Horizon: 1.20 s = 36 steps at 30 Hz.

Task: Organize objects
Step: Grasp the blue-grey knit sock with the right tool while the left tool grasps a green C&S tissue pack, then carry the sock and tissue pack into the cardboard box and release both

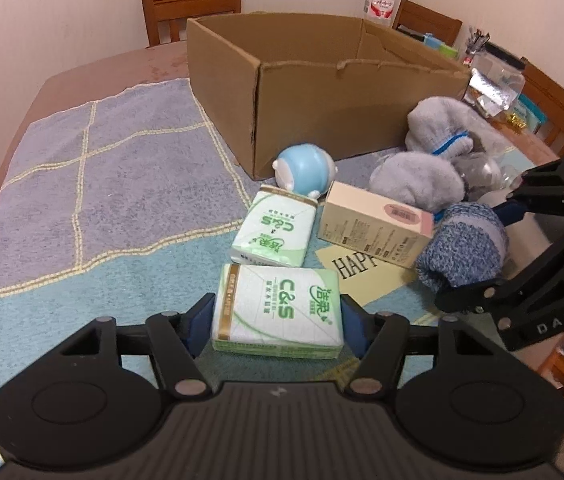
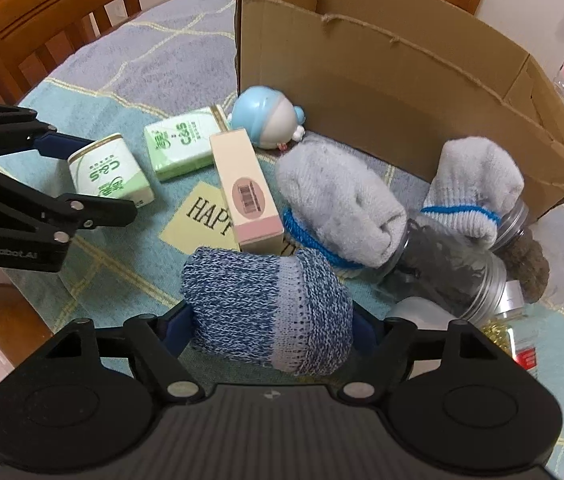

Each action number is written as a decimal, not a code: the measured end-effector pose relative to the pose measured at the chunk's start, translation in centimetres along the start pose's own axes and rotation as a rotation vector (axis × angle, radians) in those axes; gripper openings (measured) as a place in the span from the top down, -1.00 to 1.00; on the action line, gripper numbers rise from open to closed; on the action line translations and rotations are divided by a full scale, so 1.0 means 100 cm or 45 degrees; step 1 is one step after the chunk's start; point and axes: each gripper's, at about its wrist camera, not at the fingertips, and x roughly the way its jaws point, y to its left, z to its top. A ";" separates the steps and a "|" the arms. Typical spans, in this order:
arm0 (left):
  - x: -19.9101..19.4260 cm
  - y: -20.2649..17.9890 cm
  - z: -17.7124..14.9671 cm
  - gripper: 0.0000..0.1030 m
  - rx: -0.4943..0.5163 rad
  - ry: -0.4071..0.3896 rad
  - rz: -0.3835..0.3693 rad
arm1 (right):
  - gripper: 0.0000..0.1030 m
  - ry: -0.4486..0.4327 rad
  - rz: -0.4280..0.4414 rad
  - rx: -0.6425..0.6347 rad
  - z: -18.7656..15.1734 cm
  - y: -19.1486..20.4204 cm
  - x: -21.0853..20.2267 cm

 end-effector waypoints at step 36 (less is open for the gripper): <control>0.004 -0.041 0.205 -0.28 0.021 -0.226 -0.012 | -0.57 -0.351 -0.106 0.042 0.119 -0.155 -0.085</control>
